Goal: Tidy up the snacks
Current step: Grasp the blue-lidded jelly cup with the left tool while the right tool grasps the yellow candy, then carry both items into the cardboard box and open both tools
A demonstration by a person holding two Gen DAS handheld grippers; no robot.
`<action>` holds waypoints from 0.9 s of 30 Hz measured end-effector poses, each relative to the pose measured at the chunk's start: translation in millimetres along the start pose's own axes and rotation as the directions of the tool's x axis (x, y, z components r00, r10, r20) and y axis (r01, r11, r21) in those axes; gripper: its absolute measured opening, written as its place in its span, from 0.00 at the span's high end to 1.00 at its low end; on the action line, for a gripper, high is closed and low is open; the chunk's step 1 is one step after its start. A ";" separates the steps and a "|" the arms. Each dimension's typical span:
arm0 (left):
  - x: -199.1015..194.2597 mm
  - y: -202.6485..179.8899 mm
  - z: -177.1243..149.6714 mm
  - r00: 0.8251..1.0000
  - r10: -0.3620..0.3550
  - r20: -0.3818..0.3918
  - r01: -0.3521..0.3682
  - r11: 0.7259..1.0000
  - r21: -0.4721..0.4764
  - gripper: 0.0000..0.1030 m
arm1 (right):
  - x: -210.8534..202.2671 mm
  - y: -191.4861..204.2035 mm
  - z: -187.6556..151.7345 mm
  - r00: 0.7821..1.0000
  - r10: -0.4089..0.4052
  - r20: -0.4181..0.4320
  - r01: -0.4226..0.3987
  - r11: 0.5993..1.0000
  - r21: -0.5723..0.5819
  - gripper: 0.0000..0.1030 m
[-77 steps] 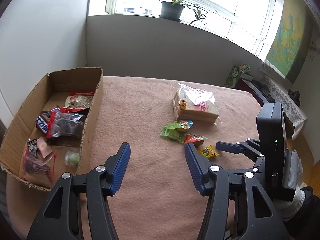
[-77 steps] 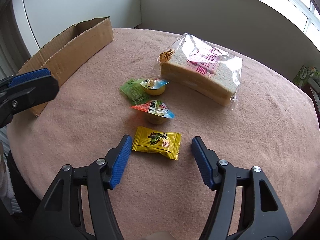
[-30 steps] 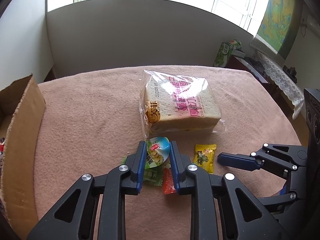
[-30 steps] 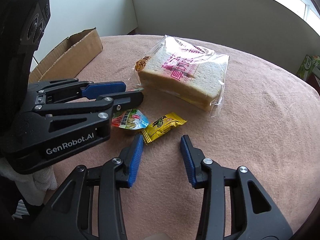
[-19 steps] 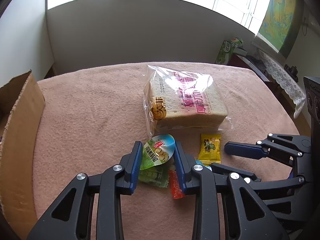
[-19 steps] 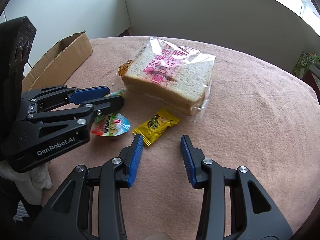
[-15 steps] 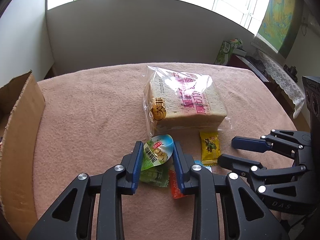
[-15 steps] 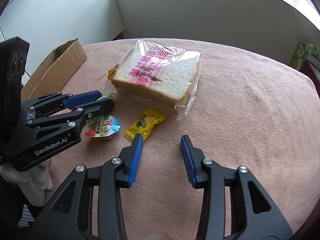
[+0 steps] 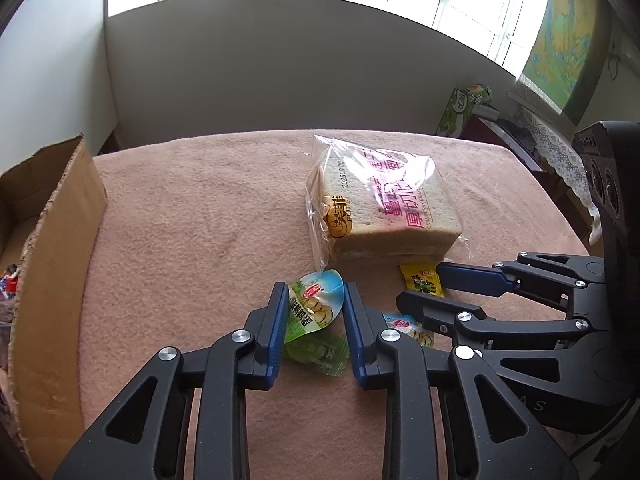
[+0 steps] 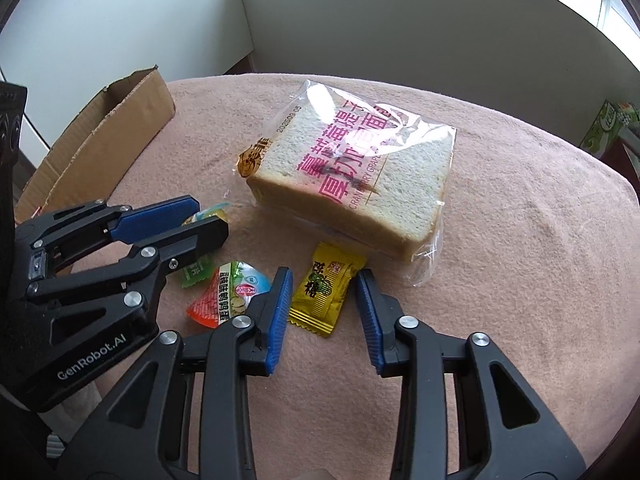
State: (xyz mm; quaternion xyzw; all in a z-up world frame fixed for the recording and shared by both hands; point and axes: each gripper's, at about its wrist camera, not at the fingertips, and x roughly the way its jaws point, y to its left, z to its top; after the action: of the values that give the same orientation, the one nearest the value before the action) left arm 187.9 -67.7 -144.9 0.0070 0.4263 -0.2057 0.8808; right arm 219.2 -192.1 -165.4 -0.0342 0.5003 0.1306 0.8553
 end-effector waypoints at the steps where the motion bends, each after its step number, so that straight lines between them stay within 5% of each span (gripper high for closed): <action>1: -0.9 0.9 -0.4 1.000 0.000 0.001 0.000 1.000 -0.001 0.75 | -2.0 -2.0 -2.2 1.000 0.010 -0.002 -0.010 1.000 0.004 0.74; 8: -10.4 4.7 -5.0 1.000 -0.008 0.014 0.008 1.000 -0.023 0.76 | -17.8 -13.0 -17.1 0.998 0.056 0.018 -0.056 0.997 0.045 0.76; 13: -19.8 9.5 -8.0 1.000 -0.011 0.023 0.012 0.999 -0.041 0.76 | -29.8 -18.5 -22.5 0.997 0.072 0.035 -0.074 0.995 0.068 0.86; 27: -33.7 8.8 -11.9 0.999 -0.015 0.044 0.018 0.998 -0.060 0.76 | -7.8 4.4 -15.5 1.000 0.012 -0.011 -0.012 0.999 -0.037 0.76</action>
State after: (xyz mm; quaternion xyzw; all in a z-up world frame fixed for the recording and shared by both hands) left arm 163.7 -45.5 -128.5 -0.0274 0.4133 -0.2000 0.8879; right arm 201.3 -192.3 -166.1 -0.0478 0.5023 0.1450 0.8511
